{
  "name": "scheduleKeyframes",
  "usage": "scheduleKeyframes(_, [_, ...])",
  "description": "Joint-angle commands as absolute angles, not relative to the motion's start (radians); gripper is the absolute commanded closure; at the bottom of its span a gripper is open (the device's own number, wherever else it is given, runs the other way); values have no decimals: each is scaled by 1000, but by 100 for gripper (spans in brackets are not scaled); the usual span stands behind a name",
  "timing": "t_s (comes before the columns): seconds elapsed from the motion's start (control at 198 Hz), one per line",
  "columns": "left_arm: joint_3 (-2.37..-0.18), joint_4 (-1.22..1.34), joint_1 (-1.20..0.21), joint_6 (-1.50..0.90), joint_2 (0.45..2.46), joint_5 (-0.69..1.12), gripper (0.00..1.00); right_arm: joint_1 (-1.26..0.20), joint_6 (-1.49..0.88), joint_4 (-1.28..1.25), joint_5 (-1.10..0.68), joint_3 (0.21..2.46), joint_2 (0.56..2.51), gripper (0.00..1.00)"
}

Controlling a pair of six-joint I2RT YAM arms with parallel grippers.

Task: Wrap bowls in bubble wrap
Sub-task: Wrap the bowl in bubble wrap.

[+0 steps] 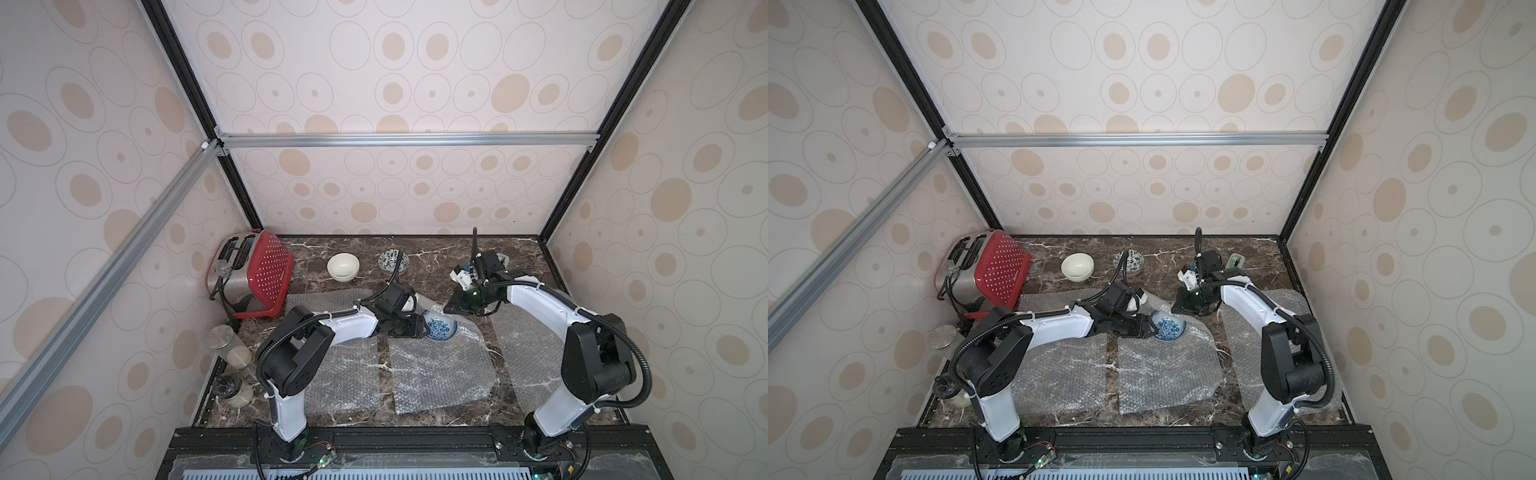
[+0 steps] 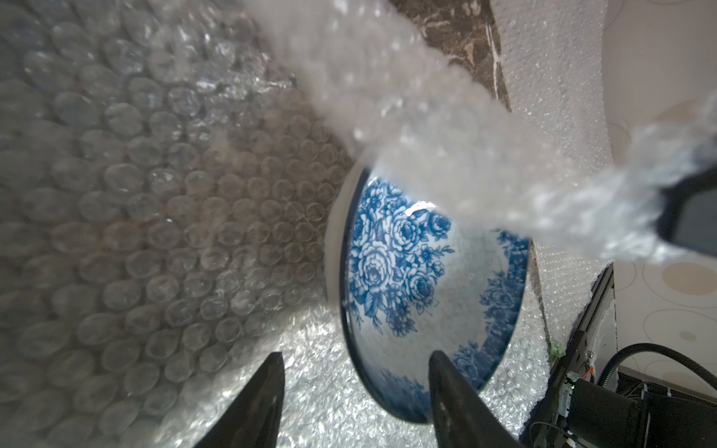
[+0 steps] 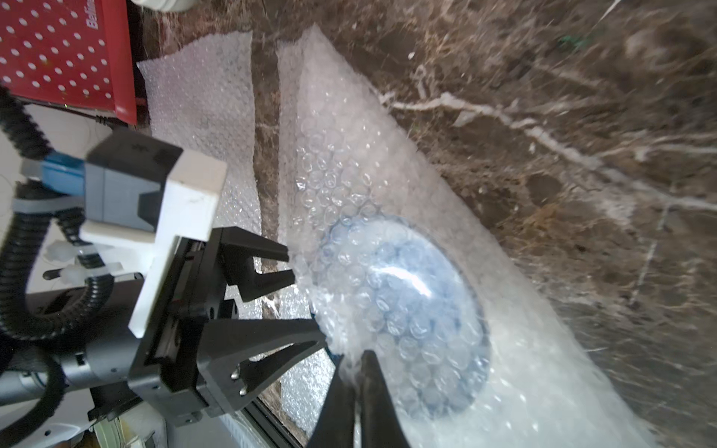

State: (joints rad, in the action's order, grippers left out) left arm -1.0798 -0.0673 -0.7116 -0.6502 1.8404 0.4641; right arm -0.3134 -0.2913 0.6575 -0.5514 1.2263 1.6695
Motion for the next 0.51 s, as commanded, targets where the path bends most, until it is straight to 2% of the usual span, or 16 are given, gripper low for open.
scheduleKeyframes(0.0, [-1106, -69, -718, -646, 1846, 448, 42, -345, -295, 694, -569, 1209, 1656, 91])
scheduleKeyframes(0.501, [-1062, -117, -718, -676, 1718, 361, 42, -414, -313, 715, -496, 1190, 1776, 91])
